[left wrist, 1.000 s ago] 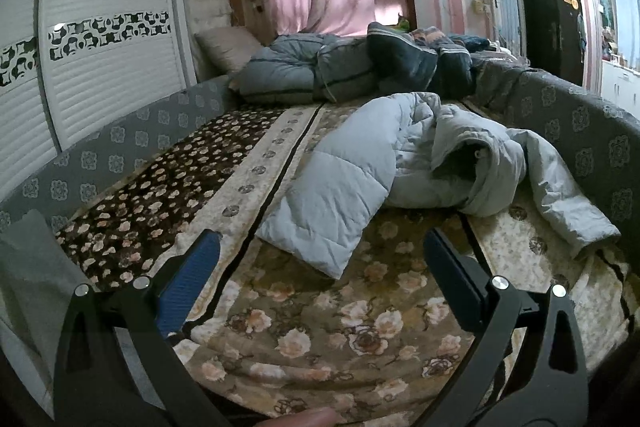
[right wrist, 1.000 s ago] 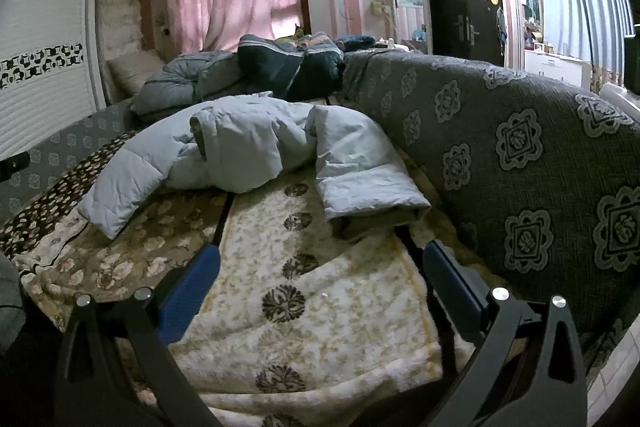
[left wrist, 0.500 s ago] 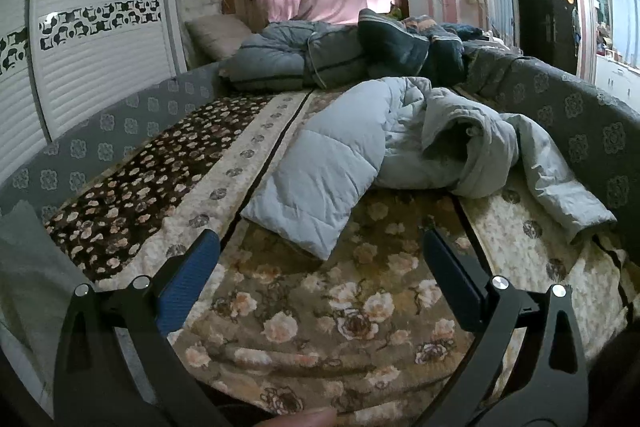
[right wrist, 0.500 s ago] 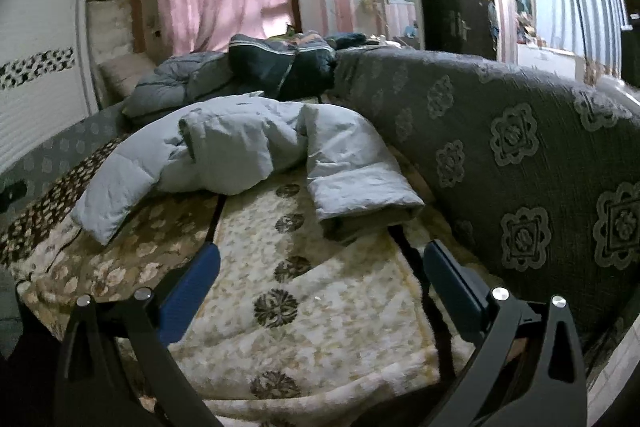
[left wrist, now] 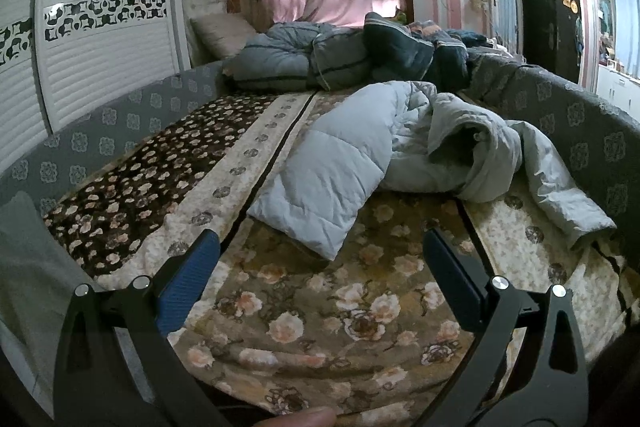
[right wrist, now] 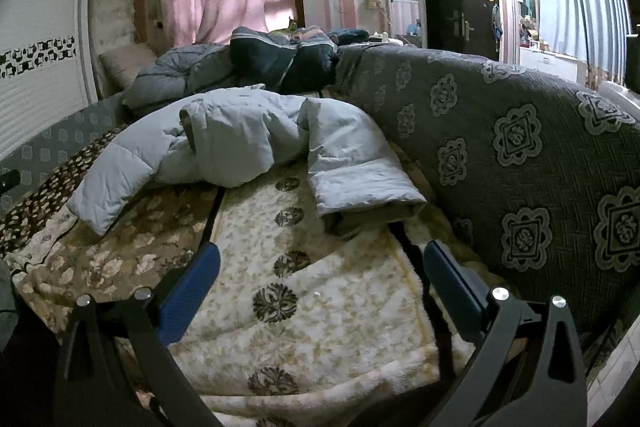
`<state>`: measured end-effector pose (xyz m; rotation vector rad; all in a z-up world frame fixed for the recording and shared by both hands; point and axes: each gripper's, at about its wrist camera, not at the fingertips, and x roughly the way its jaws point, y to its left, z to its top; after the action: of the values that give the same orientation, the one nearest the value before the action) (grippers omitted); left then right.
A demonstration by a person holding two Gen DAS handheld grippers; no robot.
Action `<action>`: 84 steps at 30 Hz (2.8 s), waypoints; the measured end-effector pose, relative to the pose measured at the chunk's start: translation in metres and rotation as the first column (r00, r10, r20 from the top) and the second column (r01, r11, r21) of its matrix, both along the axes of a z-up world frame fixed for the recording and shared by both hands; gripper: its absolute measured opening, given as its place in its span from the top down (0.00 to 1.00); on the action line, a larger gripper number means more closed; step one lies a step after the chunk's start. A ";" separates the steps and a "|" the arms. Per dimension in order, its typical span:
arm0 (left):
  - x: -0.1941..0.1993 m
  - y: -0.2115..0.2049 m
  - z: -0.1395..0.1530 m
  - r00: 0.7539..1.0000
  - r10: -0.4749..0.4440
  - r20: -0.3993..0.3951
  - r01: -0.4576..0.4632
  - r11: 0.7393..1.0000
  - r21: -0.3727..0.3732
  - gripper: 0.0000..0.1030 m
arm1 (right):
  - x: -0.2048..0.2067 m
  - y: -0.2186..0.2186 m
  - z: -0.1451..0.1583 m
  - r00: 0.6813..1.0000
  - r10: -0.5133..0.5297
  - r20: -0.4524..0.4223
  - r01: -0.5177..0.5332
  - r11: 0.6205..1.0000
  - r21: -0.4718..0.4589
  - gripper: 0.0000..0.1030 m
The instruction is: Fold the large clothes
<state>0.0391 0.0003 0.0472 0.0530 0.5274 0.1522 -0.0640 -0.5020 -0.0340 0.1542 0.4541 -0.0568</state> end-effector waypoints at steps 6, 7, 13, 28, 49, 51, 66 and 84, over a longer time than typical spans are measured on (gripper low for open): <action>0.001 0.007 0.000 1.000 0.015 0.006 -0.014 1.000 -0.026 0.03 | -0.003 -0.001 0.001 1.000 -0.016 0.012 0.016 1.000 0.002 0.02; 0.001 0.007 -0.001 1.000 0.014 0.010 -0.014 1.000 -0.027 0.03 | -0.002 0.000 0.000 1.000 -0.015 0.006 0.015 1.000 -0.003 0.02; -0.002 0.009 -0.009 1.000 0.002 -0.002 -0.002 0.999 -0.046 0.03 | 0.002 0.007 -0.001 1.000 -0.008 -0.009 0.007 0.999 -0.041 0.02; 0.000 0.035 -0.026 1.000 0.003 0.031 0.001 0.991 -0.133 0.03 | 0.011 0.044 -0.007 0.998 0.002 -0.058 -0.015 0.975 -0.220 0.02; 0.005 0.036 -0.020 0.998 -0.017 0.062 0.026 0.989 -0.142 0.03 | 0.013 0.038 -0.006 0.998 -0.018 -0.062 0.005 0.980 -0.199 0.02; 0.006 0.033 -0.021 0.998 -0.023 0.064 0.031 0.991 -0.134 0.03 | 0.015 0.037 -0.002 0.998 -0.015 -0.055 0.004 0.979 -0.202 0.02; 0.044 0.005 -0.018 0.997 -0.064 0.053 0.069 0.994 -0.089 0.03 | 0.059 0.018 0.030 0.999 0.013 -0.031 -0.018 0.984 -0.175 0.02; 0.190 -0.043 -0.106 0.982 -0.069 -0.177 0.052 0.994 -0.099 0.03 | 0.228 0.038 -0.026 0.973 0.068 -0.221 -0.077 0.997 -0.031 0.02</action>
<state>0.2295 -0.0430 -0.0587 -0.0094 0.7124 0.0626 0.1642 -0.4640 -0.0605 0.0925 0.6792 -0.0106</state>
